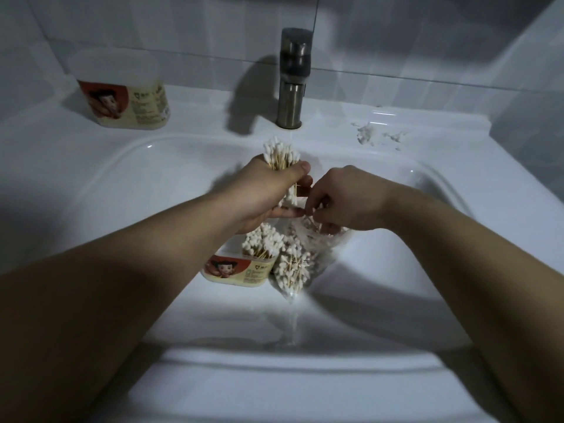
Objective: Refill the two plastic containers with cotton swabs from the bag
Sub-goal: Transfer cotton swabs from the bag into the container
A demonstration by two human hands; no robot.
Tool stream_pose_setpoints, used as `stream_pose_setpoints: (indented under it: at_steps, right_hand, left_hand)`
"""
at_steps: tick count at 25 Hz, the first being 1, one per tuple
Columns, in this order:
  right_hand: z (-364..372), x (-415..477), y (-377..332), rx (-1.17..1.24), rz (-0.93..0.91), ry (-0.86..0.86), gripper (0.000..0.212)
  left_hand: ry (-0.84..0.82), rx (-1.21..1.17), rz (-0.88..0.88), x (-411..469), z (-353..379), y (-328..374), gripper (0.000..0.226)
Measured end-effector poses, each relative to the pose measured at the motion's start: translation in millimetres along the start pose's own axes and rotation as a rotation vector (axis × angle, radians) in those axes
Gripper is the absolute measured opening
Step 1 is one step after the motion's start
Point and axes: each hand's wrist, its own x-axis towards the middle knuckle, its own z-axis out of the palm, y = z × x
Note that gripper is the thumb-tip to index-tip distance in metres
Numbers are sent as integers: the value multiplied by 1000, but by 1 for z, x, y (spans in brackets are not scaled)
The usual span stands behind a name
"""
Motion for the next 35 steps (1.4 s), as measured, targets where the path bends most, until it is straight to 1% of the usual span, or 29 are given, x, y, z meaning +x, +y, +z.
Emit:
stream_pose_setpoints:
  at_steps: [2,4,8,10,12,15,17,18,20,22,25,27,28,30,31,32,34,35]
  right_hand:
    - [-7,-3,4,90,13,59,22]
    - [-12,-5,8,207,15,154,23]
    - [-19,-5,19,547,64,322,16]
    - [-21,-4,22,743,87,349,13]
    - [-19,-2,20,900,77,340,11]
    - [-13,0,14,1063,70,322,11]
    - [-11,1,13,1109,76,339,10]
    - [-11,1,14,1049,83,362,10]
    - [-9,3,15,819,84,417,11]
    - [-7,3,15,654,70,449,16]
    - [-7,0,12,479,13,392,23]
    - [-6,-1,10,458,-16,327,28]
    - [-6,0,11,518,-16,308,30]
    - [-6,1,13,658,35,302,35]
    - [-7,2,15,633,65,293,36]
    - [-8,1,15,498,75,250,36]
    - [-8,-2,13,111,49,39,38]
    - [-6,-3,10,-37,34,-72,38]
  left_hand:
    - [0,92,7,1,-1,-2,21]
    - [-11,150,14,2,-1,-4,23]
    - [-45,203,41,3,0,-7,21]
    - [-86,212,69,2,1,-8,20]
    - [-132,210,94,-1,2,-8,22]
    - [-166,163,105,-3,4,-8,23]
    - [-181,133,111,-4,5,-8,18]
    - [-186,128,108,-4,6,-8,14]
    - [-174,135,86,-3,8,-9,9]
    - [-141,151,68,-1,8,-9,7]
    - [-100,196,71,0,4,-8,11]
    - [-119,227,75,-1,4,-8,13]
    - [-117,214,70,-2,4,-7,14]
    - [-57,166,47,-1,5,-5,16]
    - [-15,150,39,1,4,-3,17]
    - [14,138,35,2,3,-1,18]
    - [30,111,25,2,1,0,18]
    - [22,109,24,2,1,0,17]
